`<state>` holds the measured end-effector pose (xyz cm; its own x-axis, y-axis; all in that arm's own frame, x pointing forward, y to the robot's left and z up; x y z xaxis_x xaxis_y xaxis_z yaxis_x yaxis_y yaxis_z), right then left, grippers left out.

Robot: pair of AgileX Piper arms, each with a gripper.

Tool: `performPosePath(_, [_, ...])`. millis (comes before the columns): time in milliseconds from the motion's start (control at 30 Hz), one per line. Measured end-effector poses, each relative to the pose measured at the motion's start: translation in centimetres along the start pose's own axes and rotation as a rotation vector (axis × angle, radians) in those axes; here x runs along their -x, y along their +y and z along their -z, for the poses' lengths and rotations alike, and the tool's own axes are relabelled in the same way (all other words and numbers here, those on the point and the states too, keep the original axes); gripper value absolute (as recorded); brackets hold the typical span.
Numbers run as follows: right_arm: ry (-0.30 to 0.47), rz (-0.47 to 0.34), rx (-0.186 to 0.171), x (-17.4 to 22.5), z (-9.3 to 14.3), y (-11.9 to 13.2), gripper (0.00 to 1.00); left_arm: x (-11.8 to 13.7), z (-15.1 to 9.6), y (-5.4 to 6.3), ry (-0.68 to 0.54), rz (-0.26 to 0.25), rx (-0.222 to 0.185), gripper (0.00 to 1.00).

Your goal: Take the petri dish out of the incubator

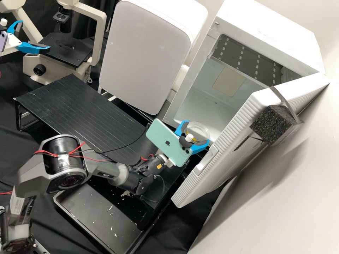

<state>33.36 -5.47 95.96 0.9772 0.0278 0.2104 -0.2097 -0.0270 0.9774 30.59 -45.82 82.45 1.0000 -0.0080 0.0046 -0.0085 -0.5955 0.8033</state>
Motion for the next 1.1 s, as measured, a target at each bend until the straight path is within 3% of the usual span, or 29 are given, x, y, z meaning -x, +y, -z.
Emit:
performPosePath(200, [0.084, -0.009, -0.021, 3.8, 2.2, -1.2, 0.00, 0.0, 0.0, 0.0, 0.000, 0.000, 0.000, 1.00])
performPosePath(333, [0.102, 0.047, -0.037, 6.7, 4.1, -3.4, 0.00, 0.0, 0.0, 0.0, 0.000, 0.000, 0.000, 1.00])
performPosePath(700, [0.175, 0.248, 0.034, 13.6, 7.5, -8.9, 0.00, 0.0, 0.0, 0.0, 0.000, 0.000, 0.000, 1.00])
performPosePath(933, [0.225, 0.376, 0.029, 17.1, 8.5, -11.6, 0.00, 0.0, 0.0, 0.0, 0.000, 0.000, 0.000, 1.00])
performPosePath(1100, [0.238, 0.413, 0.062, 17.6, 8.6, -12.4, 0.00, 0.0, 0.0, 0.0, 0.000, 0.000, 0.000, 1.00])
